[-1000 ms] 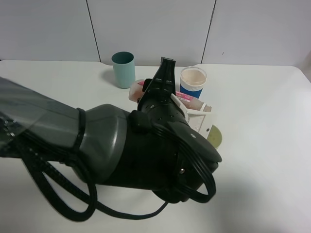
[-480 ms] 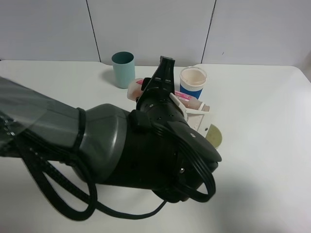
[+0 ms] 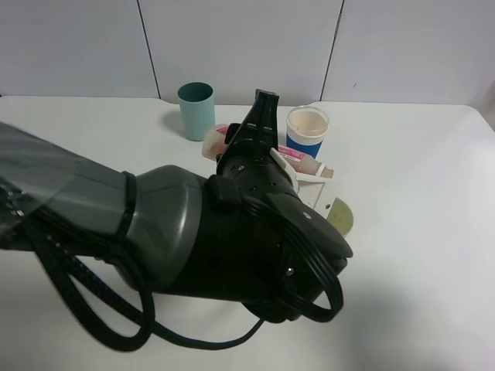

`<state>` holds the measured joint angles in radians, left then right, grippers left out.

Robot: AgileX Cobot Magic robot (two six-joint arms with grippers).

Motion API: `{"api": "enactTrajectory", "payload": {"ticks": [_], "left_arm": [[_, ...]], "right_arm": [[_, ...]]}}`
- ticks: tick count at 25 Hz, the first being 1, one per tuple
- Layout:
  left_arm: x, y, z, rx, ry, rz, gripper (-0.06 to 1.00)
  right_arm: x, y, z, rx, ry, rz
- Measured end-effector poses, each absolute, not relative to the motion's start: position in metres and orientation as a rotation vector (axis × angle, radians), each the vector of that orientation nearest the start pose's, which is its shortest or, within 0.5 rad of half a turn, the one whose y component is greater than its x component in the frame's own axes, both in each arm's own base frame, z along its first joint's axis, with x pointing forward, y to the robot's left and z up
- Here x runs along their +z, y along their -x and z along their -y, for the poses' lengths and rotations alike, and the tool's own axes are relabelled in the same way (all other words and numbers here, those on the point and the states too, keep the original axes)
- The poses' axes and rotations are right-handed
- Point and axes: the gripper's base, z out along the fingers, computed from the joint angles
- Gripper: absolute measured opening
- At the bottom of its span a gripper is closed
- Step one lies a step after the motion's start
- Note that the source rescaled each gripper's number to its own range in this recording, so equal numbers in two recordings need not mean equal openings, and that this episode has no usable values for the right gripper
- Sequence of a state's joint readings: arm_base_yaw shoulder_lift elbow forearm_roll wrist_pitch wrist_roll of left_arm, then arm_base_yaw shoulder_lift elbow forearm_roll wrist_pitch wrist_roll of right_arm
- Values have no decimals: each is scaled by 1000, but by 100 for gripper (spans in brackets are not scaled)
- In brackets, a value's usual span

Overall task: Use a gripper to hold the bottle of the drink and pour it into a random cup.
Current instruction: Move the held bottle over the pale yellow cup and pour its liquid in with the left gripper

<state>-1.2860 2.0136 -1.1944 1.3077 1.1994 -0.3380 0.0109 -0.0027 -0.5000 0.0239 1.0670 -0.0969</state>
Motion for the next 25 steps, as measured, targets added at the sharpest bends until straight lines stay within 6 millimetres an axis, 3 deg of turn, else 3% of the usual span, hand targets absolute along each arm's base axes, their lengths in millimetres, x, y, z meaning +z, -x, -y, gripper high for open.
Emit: {"api": "enactTrajectory", "payload": {"ticks": [25], "left_arm": [[172,-182,329,1238,-1721,-1465,1]], "right_arm": [[277,6,-2,-25,111,-2045]]}}
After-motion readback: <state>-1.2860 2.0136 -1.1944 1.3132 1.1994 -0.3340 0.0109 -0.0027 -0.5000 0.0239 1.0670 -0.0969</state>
